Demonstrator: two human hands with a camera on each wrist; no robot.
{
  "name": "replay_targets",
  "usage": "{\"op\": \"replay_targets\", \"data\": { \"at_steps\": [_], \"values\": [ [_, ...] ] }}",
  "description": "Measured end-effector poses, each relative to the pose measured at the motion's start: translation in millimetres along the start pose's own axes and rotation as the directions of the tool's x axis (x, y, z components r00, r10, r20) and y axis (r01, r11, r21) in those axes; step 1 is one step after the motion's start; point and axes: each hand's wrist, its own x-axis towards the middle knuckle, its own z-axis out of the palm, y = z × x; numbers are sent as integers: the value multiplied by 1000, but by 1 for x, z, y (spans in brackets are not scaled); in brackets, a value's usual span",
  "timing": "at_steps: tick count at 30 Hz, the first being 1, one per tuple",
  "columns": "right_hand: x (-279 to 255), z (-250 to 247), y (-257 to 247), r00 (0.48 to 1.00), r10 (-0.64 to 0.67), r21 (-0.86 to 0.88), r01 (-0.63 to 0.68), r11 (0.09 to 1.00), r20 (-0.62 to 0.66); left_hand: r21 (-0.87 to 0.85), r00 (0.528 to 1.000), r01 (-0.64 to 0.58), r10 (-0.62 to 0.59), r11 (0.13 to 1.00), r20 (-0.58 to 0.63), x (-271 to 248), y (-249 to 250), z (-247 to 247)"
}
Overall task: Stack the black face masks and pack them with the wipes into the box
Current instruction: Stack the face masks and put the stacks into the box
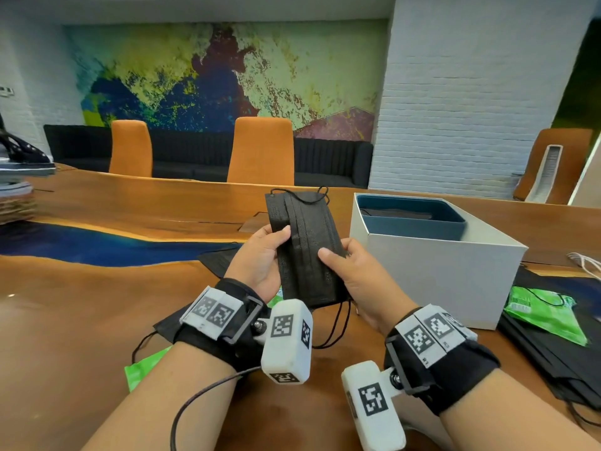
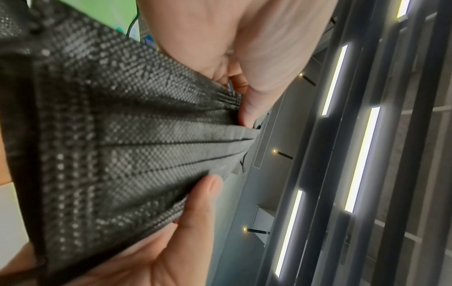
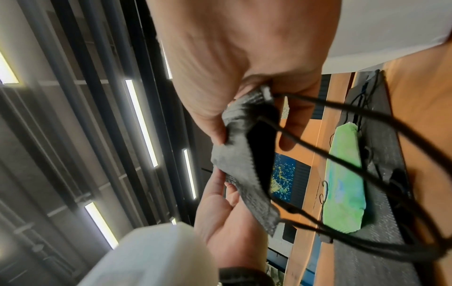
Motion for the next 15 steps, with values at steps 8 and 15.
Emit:
{"op": "replay_targets", "data": {
  "at_steps": [8,15],
  "values": [
    [1,-15,-12,996,-68,-54,65,996,-61,-20,999,-48,48,999,-9,4,2,-5],
    [0,-18,-13,996,-84,-140,80,987,-24,-26,997,-76,75,997,-37,3,4,-5]
  ]
}}
